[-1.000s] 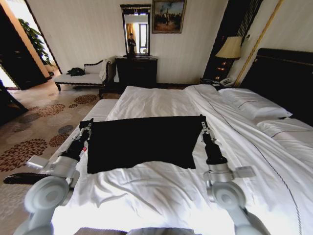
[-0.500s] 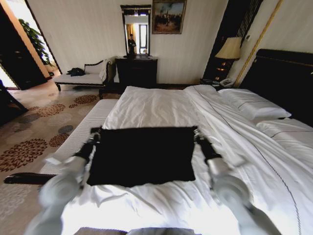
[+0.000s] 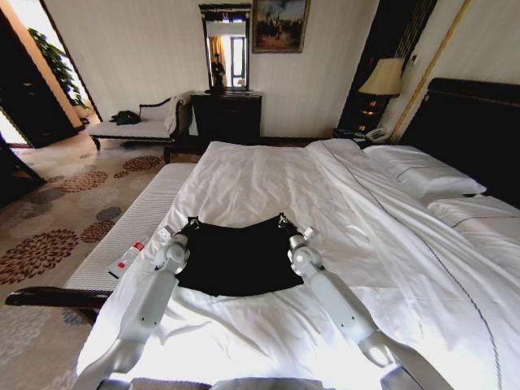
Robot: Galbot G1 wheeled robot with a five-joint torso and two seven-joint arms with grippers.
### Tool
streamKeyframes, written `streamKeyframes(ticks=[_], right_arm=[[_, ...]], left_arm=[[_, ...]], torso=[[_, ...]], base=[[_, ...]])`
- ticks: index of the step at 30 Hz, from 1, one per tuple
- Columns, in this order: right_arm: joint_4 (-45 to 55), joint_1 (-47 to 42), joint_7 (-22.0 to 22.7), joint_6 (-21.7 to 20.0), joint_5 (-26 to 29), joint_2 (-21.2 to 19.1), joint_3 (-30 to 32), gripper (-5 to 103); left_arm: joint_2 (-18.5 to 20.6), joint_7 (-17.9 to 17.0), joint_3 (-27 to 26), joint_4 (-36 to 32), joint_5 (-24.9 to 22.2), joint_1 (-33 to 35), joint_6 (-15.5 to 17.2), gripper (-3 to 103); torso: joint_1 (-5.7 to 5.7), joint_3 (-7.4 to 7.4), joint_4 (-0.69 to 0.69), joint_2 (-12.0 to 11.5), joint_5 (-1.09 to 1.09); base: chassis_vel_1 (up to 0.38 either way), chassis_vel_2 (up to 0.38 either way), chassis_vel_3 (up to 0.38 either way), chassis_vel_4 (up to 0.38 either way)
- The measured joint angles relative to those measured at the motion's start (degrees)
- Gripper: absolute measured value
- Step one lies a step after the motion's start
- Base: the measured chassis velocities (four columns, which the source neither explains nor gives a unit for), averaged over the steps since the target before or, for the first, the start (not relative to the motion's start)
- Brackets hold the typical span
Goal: Fold the clothes on the bed.
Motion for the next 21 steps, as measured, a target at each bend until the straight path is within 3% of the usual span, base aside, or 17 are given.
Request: streamKeyframes(ticks=[10, 21], right_arm=[[9.5, -11.0, -2.3, 3.7, 8.2, -0.7, 5.4, 1], [17.1, -21.1, -3.3, 4.9, 6.4, -1.7, 9.6, 1]], left_arm=[[1.4, 5.4, -3.8, -4.8, -1.9, 8.7, -5.2, 2], [2.6, 9.3, -6.6, -10.4, -0.2, 18.9, -6.8, 2]], torso=[[-0.03, -0.02, -0.01, 0.0, 0.00], [-0.03, -0.02, -0.01, 0.0, 0.00]], base=[[0.000, 0.000, 0.000, 0.000], [0.000, 0.000, 0.000, 0.000]])
